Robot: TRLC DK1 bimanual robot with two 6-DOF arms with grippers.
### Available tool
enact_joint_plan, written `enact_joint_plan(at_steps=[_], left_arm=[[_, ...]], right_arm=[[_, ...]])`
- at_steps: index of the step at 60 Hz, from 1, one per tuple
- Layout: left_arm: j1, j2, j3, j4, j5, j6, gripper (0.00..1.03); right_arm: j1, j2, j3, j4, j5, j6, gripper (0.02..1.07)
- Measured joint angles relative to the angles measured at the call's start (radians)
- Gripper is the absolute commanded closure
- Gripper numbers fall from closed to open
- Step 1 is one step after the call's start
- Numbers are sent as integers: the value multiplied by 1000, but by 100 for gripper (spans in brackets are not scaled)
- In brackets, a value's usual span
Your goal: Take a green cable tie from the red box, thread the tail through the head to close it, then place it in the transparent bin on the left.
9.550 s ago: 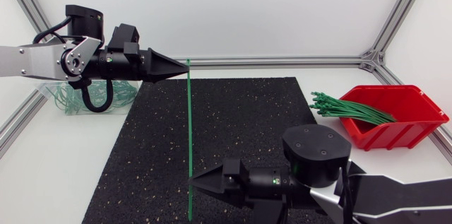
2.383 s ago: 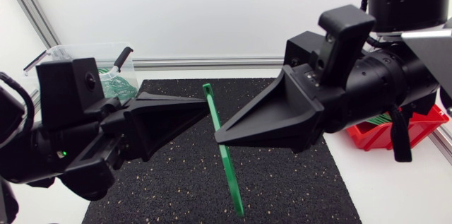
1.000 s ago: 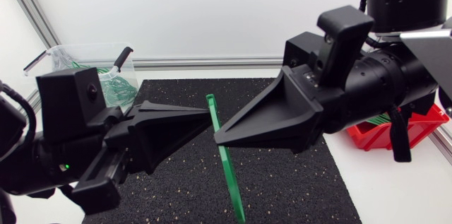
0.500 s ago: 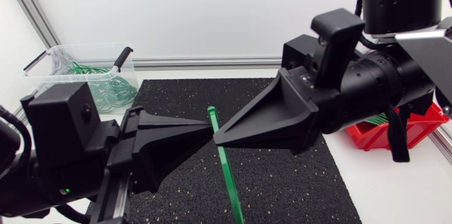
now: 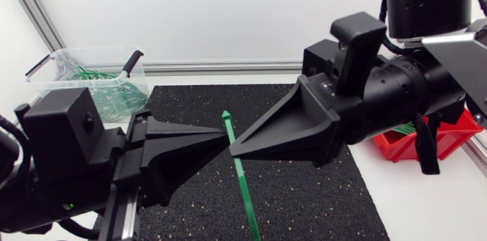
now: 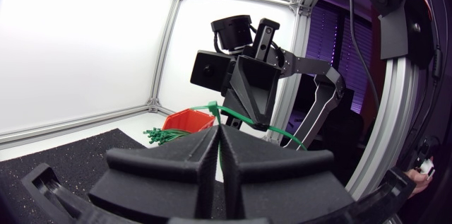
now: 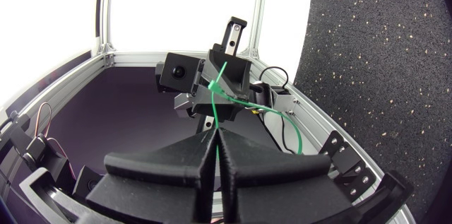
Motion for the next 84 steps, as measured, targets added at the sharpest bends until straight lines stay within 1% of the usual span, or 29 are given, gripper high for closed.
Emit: enact_joint_plan(at_steps=[25,39,41,46,48,52,61,66,72,79,84], left_arm=[[-15,7,-5,-10,-17,151,99],[-18,8,-9,-11,-27,193,99],[-18,8,-9,-13,-27,200,99],[-5,9,-9,-19,-27,206,99],[3,10,-9,-22,-26,206,99],[24,16,-9,-26,-22,209,99],[72,39,-9,-31,30,237,99],[87,42,-9,-50,54,264,99],[89,42,-9,-80,84,300,99],[89,42,-9,-112,90,349,99],[89,42,-9,-122,90,376,99]], right_arm=[[-6,9,0,-6,-3,0,101],[-7,9,0,-19,0,0,100],[-8,9,0,-20,0,0,96],[-14,9,0,-20,0,0,76],[-18,9,0,-20,0,0,70],[-24,9,0,-20,-2,-1,63],[-37,5,0,-18,-3,-2,63],[-51,8,0,-18,-4,-16,63],[-69,30,9,-18,-11,-54,63],[-95,82,27,-21,-46,-101,63],[-105,120,40,-40,-54,-144,63]])
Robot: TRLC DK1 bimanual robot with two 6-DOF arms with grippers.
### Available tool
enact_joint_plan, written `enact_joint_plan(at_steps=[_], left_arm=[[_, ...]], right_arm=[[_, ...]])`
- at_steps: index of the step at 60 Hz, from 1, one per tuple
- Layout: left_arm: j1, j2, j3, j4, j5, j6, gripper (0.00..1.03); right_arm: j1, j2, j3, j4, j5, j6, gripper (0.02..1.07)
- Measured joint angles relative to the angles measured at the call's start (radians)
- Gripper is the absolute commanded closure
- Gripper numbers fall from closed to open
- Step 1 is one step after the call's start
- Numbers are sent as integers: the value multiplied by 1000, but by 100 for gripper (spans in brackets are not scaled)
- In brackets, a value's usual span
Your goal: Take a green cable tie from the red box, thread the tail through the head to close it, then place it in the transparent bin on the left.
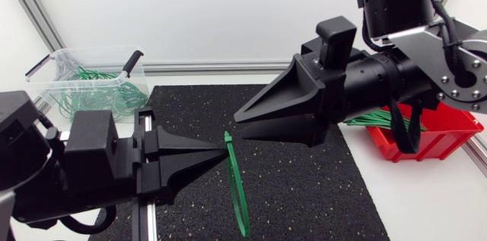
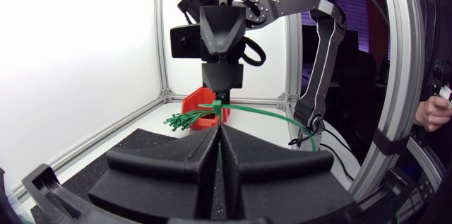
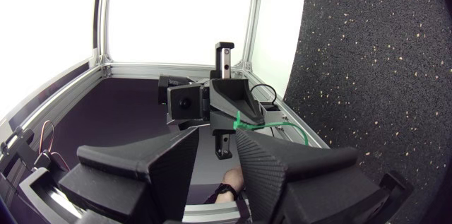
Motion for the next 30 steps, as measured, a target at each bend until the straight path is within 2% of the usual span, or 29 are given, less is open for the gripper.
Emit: enact_joint_plan(at_steps=[17,30], left_arm=[[0,0,0,-27,0,75,99],[10,-1,0,-39,1,92,99]], right_arm=[[6,104,26,-71,-3,-147,64],[43,119,38,-90,-5,-178,64]])
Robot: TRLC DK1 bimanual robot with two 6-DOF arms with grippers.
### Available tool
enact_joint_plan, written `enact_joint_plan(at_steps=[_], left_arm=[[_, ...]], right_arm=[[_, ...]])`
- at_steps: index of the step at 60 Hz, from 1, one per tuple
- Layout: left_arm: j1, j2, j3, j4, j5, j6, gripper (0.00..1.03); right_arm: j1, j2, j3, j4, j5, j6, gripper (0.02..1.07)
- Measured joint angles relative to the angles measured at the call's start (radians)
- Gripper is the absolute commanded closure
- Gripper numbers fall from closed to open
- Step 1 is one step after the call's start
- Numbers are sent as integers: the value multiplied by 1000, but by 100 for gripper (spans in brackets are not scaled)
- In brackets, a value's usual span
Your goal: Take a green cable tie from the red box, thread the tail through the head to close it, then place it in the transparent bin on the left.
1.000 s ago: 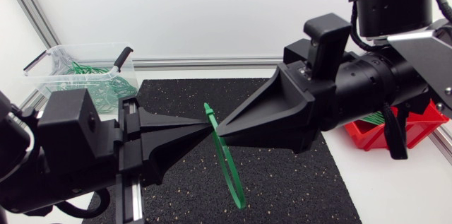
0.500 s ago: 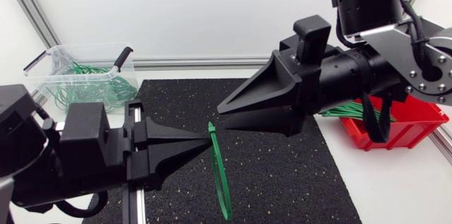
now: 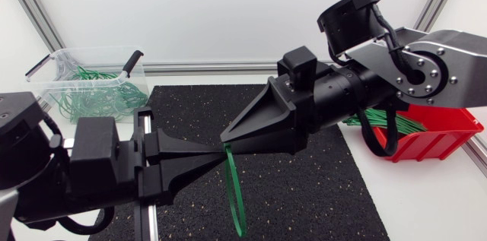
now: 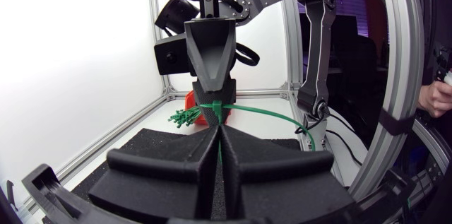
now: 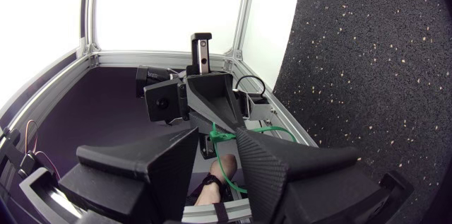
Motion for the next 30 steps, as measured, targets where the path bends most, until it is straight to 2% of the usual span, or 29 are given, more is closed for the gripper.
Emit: enact_joint_plan(at_steps=[3,10,30], left_arm=[[2,0,0,0,0,0,99],[7,0,0,0,13,0,99],[5,-8,0,-6,18,0,99]], right_arm=[[2,0,4,-3,0,-2,66],[3,0,9,-7,4,-6,82],[6,6,10,-11,11,-21,82]])
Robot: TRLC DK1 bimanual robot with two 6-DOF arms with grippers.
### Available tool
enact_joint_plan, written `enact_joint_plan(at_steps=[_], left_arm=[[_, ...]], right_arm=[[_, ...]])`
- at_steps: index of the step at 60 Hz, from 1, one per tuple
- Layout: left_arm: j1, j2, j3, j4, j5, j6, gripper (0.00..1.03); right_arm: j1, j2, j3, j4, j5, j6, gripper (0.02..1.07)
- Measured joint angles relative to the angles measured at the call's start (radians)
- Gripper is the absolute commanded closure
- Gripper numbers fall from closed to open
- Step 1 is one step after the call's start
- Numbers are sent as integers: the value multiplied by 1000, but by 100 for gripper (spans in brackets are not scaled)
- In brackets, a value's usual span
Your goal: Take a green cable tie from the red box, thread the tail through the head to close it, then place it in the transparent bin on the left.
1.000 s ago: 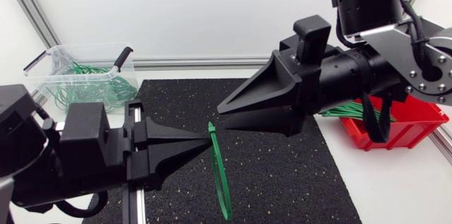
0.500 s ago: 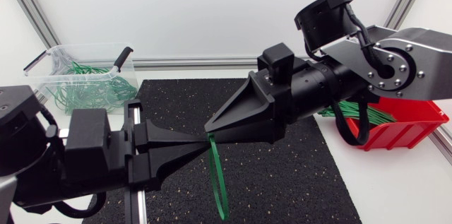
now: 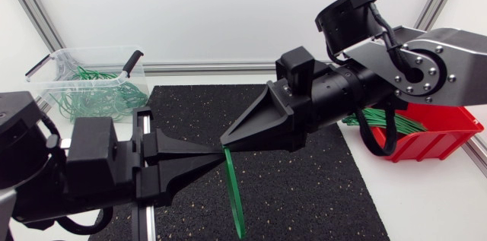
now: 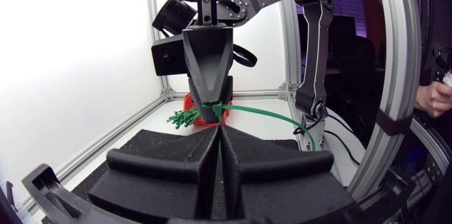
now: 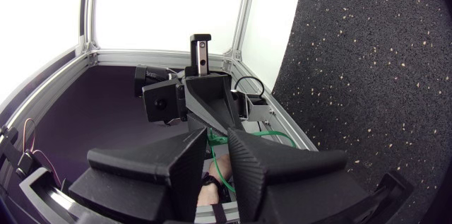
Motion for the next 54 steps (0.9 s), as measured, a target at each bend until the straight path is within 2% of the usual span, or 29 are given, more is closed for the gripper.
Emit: enact_joint_plan(at_steps=[18,23,44,54], left_arm=[[-2,-14,0,-9,0,0,99],[-2,-18,0,-9,0,0,99],[-4,-20,0,-17,0,-1,99],[-4,-20,0,-19,0,-1,99]], right_arm=[[5,0,16,0,1,0,82],[7,0,17,0,1,0,89],[7,0,17,0,19,0,88],[-24,0,17,1,19,0,73]])
